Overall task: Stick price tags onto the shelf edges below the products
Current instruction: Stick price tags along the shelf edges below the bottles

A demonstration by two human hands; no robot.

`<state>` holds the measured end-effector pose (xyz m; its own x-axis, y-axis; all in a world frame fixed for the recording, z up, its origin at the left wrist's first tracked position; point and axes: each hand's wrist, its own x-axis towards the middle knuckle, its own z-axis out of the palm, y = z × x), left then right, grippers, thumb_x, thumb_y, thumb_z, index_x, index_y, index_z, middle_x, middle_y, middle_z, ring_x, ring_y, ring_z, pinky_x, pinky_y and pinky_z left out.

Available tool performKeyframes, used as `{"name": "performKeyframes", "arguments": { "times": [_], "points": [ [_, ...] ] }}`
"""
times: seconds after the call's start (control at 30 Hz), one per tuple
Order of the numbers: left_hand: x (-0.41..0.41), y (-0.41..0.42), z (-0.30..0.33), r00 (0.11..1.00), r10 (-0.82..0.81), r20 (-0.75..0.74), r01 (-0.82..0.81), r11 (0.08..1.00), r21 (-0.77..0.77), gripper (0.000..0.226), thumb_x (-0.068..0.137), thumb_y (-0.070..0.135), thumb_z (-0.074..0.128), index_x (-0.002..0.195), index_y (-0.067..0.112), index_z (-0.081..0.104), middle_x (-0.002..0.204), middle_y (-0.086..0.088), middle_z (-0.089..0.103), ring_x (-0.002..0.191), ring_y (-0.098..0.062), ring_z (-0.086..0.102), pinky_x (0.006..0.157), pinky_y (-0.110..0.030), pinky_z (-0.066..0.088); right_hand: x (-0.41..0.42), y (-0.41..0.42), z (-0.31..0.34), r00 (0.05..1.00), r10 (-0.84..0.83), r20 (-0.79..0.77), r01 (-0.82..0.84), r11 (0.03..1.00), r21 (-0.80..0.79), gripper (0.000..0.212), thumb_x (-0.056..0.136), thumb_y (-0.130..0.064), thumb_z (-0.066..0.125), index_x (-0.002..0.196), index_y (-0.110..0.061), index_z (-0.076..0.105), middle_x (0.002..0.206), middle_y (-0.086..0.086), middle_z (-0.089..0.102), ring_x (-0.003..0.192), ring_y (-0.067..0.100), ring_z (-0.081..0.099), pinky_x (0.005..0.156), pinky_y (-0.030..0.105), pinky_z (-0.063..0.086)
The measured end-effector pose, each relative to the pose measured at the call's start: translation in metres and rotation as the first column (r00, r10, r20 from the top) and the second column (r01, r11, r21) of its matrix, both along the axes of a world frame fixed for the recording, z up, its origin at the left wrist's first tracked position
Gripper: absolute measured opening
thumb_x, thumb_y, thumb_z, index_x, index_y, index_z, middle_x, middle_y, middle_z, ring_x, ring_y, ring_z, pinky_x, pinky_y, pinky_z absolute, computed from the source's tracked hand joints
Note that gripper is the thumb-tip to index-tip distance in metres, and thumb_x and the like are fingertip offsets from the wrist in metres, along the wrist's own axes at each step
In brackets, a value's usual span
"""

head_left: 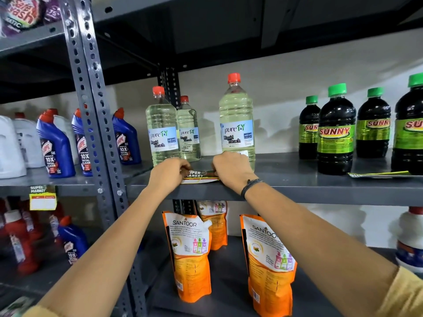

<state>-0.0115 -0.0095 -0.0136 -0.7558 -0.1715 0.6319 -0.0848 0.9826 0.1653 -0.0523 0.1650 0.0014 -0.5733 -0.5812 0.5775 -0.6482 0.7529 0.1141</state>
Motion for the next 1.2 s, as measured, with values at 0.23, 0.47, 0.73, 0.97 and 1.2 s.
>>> {"name": "performKeyframes", "arguments": {
  "times": [0.23,0.47,0.73,0.97,1.2],
  "points": [
    [0.013,0.003,0.006,0.968,-0.066,-0.244,0.093,0.99,0.103,0.005,0.087,0.02,0.06,0.088,0.021,0.065,0.093,0.001,0.068,0.076,-0.015,0.058,0.062,-0.031,0.048,0.004,0.014,0.006,0.985,0.15,0.085,-0.123,0.957,-0.262,0.017,0.088,-0.02,0.059,0.103,-0.022,0.067,0.105,0.011,0.067,0.095,0.033,0.062,0.071,0.036,0.048],
    [0.035,0.023,0.02,0.821,-0.238,-0.519,0.458,0.818,0.349,0.007,0.08,0.011,0.068,0.087,0.01,0.067,0.079,0.009,0.066,0.066,0.002,0.061,0.065,-0.013,0.051,0.021,0.048,0.008,0.976,0.216,0.023,-0.179,0.858,-0.481,0.009,0.085,-0.032,0.063,0.093,-0.031,0.069,0.093,-0.005,0.073,0.089,0.018,0.062,0.061,0.026,0.042],
    [0.06,0.051,-0.018,0.781,-0.329,-0.531,0.55,0.765,0.335,0.021,0.075,0.015,0.072,0.073,0.033,0.063,0.075,0.014,0.066,0.062,0.002,0.056,0.059,-0.008,0.044,0.053,0.091,-0.033,0.969,0.241,-0.052,-0.228,0.794,-0.564,0.007,0.079,-0.036,0.069,0.081,-0.029,0.069,0.079,-0.01,0.069,0.073,0.009,0.055,0.056,0.025,0.042],
    [0.059,0.064,-0.064,0.844,-0.278,-0.459,0.462,0.811,0.358,0.021,0.072,0.026,0.075,0.067,0.039,0.06,0.066,0.013,0.064,0.062,-0.002,0.057,0.057,-0.021,0.047,0.051,0.107,-0.072,0.968,0.242,-0.064,-0.242,0.84,-0.486,0.008,0.078,-0.027,0.073,0.082,-0.02,0.07,0.077,-0.005,0.071,0.081,0.02,0.059,0.071,0.038,0.044],
    [0.053,0.067,-0.078,0.846,-0.248,-0.471,0.439,0.825,0.355,0.024,0.073,0.02,0.075,0.068,0.036,0.058,0.063,0.017,0.06,0.062,0.005,0.057,0.054,-0.007,0.042,0.046,0.102,-0.084,0.977,0.159,-0.142,-0.201,0.909,-0.365,0.011,0.08,-0.033,0.069,0.085,-0.023,0.069,0.079,-0.006,0.072,0.082,0.019,0.059,0.078,0.033,0.031]
  ]
}}
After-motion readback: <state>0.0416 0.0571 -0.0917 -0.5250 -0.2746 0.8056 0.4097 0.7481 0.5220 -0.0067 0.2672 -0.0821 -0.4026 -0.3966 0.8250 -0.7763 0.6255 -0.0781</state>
